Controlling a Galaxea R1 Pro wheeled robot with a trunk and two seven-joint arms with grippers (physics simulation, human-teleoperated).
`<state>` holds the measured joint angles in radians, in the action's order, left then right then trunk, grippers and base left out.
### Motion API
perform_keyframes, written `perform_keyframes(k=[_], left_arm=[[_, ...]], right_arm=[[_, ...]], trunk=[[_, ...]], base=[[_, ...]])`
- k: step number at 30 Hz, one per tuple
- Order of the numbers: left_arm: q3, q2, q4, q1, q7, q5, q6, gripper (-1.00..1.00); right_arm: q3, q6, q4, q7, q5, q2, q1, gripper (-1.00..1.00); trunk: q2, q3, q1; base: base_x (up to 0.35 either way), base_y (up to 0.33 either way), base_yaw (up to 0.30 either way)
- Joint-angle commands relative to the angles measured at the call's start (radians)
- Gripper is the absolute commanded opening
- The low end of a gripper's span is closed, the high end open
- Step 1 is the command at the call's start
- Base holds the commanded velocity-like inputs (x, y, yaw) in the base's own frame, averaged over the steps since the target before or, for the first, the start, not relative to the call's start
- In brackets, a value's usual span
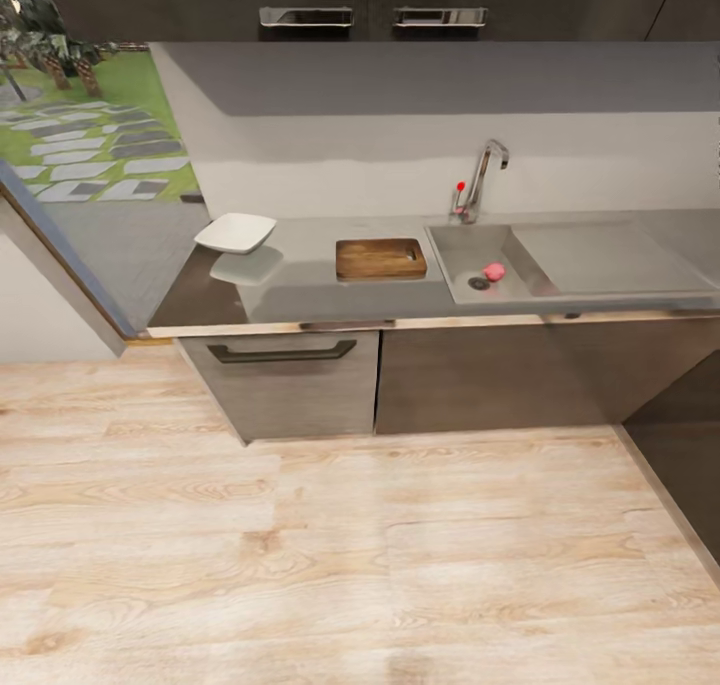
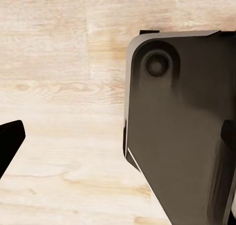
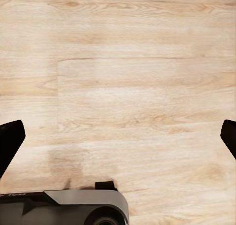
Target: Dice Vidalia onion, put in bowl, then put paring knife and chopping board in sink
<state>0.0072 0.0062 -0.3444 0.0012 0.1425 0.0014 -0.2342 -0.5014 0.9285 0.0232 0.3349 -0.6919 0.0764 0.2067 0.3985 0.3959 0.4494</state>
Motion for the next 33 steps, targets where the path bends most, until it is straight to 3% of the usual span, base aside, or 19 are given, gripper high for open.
perform_keyframes(k=[1, 33], left_arm=[[0.001, 0.0, -0.001, 0.0, 0.002, 0.0, -0.002, 1.0], [0.002, 0.002, -0.001, 0.0, 0.003, 0.0, -0.002, 1.0]], right_arm=[[-0.005, 0.001, 0.0, 0.007, -0.011, 0.0, 0.0, 1.0], [-0.008, 0.006, 0.001, 0.008, -0.01, -0.004, 0.0, 1.0]], trunk=[[0.001, 0.0, 0.001], [0.001, -0.051, 0.001]], base=[[0.0, 0.0, 0.0], [0.0, 0.0, 0.0]])
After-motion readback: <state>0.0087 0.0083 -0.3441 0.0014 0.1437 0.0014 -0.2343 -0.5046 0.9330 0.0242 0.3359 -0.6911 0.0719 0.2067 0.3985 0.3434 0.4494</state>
